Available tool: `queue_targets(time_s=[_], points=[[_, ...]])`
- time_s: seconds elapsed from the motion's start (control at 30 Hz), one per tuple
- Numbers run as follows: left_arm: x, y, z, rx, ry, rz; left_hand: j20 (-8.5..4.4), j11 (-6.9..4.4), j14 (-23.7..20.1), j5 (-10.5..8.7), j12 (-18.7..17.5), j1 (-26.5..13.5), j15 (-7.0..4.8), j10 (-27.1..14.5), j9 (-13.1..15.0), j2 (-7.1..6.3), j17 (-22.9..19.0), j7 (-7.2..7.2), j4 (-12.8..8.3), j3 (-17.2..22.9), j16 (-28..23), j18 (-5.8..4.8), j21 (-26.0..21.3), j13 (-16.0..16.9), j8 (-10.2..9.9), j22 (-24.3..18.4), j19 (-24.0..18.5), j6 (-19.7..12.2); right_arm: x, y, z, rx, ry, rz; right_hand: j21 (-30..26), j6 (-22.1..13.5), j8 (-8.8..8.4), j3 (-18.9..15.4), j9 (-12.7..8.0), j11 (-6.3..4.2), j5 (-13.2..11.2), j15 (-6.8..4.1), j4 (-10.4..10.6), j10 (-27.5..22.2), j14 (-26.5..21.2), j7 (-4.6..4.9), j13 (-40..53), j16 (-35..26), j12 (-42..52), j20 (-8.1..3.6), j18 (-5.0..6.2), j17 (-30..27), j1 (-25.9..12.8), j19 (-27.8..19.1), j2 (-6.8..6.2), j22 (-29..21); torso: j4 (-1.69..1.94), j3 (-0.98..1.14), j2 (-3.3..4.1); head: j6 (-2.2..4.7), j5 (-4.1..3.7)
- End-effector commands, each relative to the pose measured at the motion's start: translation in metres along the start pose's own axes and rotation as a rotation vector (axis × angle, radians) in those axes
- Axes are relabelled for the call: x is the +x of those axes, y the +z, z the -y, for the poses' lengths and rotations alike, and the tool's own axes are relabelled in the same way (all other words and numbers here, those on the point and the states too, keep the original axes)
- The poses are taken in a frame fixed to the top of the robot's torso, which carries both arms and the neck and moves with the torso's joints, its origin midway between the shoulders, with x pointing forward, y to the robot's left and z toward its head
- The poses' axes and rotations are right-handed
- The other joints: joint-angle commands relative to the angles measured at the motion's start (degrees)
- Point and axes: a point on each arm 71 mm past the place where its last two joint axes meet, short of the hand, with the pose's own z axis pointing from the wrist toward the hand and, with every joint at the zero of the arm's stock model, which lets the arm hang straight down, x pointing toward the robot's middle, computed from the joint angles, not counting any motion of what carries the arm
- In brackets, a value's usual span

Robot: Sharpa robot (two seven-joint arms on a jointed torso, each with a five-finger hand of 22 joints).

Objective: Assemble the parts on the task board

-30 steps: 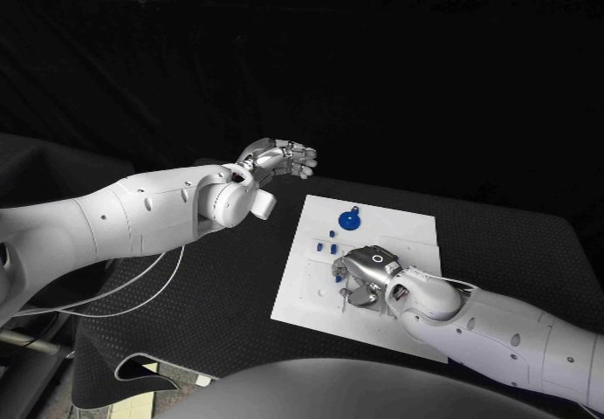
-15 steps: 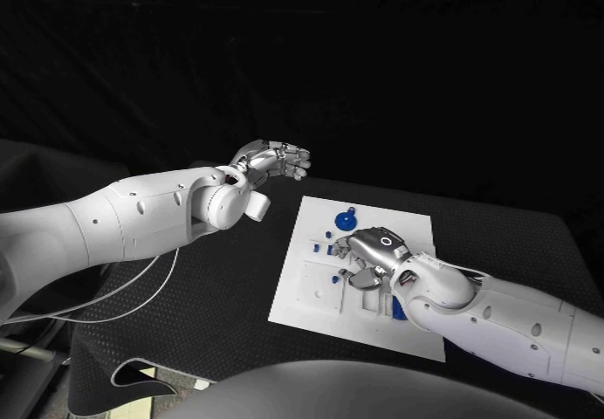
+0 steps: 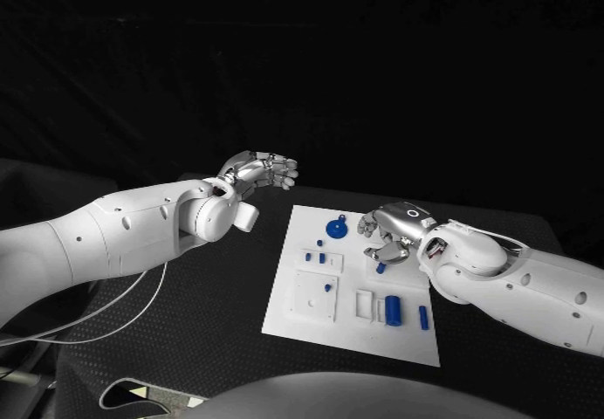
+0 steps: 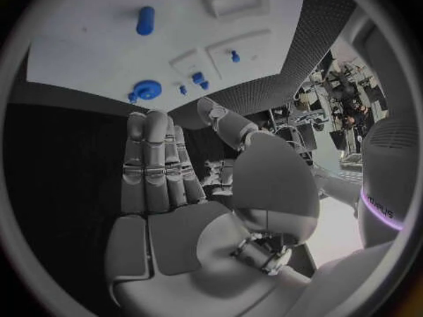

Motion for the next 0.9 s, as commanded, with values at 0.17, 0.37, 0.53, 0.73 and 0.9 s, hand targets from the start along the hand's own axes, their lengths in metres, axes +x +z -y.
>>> queue_targets(time_s=[0.17, 0.37, 0.53, 0.73, 0.9], points=[[0.002, 0.001, 0.001, 0.007, -0.01, -0.013, 0.32, 0.06, 0.15, 0.06, -0.26, -0.42, 0.44, -0.33, -0.06, -0.1, 0.13, -0.13, 0.39, -0.05, -0.27, 0.86, -0.36, -0.05, 0.25, 0.11, 0.08, -0.44, 0.013, -0.002, 0.015, 0.052, -0.025, -0.145, 0.36, -1.49, -0.6, -3.36, -0.3, 1.28, -0.39, 1.25, -0.7, -3.75, -0.86, -0.53, -1.31, 0.18, -0.12, 0.26, 0.77, 0.3, -1.61, -1.38, -0.11, 1.36, 0.0, 0.07, 0.06, 0.41, -0.61], [0.003, 0.002, 0.001, 0.005, -0.01, -0.015, 0.32, 0.06, 0.15, 0.06, -0.26, -0.41, 0.44, -0.33, -0.06, -0.1, 0.15, -0.13, 0.4, -0.05, -0.28, 0.86, -0.37, -0.06, 0.25, 0.11, 0.08, -0.44, 0.019, -0.003, 0.022, 0.071, -0.057, -0.172, 0.39, -1.72, -0.63, -4.14, -0.33, 1.35, -0.44, 1.31, -0.71, -4.25, -1.04, -0.58, -1.57, 0.23, -0.11, 0.33, 0.77, 0.37, -1.94, -1.58, -0.13, 1.34, 0.07, 0.06, 0.09, 0.33, -0.88], [0.003, 0.002, 0.001, 0.006, -0.01, -0.015, 0.32, 0.06, 0.16, 0.06, -0.26, -0.42, 0.44, -0.33, -0.06, -0.11, 0.18, -0.12, 0.41, -0.05, -0.31, 0.86, -0.38, -0.06, 0.25, 0.12, 0.08, -0.45, 0.023, -0.003, 0.023, 0.073, -0.06, -0.186, 0.45, -1.7, -0.52, -4.39, -0.29, 1.31, -0.46, 1.26, -0.62, -4.17, -1.16, -0.46, -1.67, 0.3, 0.08, 0.32, 0.77, 0.42, -1.8, -1.66, -0.07, 1.32, 0.11, 0.04, 0.07, 0.25, -0.99], [0.003, 0.002, 0.001, 0.006, -0.01, -0.016, 0.33, 0.06, 0.16, 0.06, -0.26, -0.43, 0.44, -0.33, -0.07, -0.09, 0.22, -0.12, 0.43, -0.05, -0.34, 0.86, -0.39, -0.06, 0.26, 0.14, 0.09, -0.46, 0.03, -0.003, 0.024, 0.077, -0.073, -0.205, 0.7, -1.27, 0.01, -3.31, -0.05, 0.88, -0.53, 0.87, -0.03, -2.87, -1.0, -0.39, -1.66, 0.6, 0.74, 0.17, 0.77, 0.57, -0.48, -1.43, 0.1, 1.24, 0.13, 0.04, 0.06, 0.11, -0.97], [0.003, 0.002, 0.001, 0.006, -0.01, -0.015, 0.33, 0.06, 0.17, 0.06, -0.25, -0.42, 0.44, -0.34, -0.07, -0.08, 0.25, -0.12, 0.44, -0.05, -0.36, 0.86, -0.4, -0.06, 0.26, 0.15, 0.09, -0.47, 0.037, -0.005, 0.025, 0.08, -0.075, -0.229, 0.81, -1.09, 0.34, -2.44, 0.11, 0.47, -0.54, 0.5, 0.42, -2.21, -0.86, -0.67, -1.7, 0.7, 0.95, 0.17, 0.77, 0.59, 0.15, -1.41, 0.18, 1.22, 0.12, 0.02, 0.06, -0.04, -0.96]])
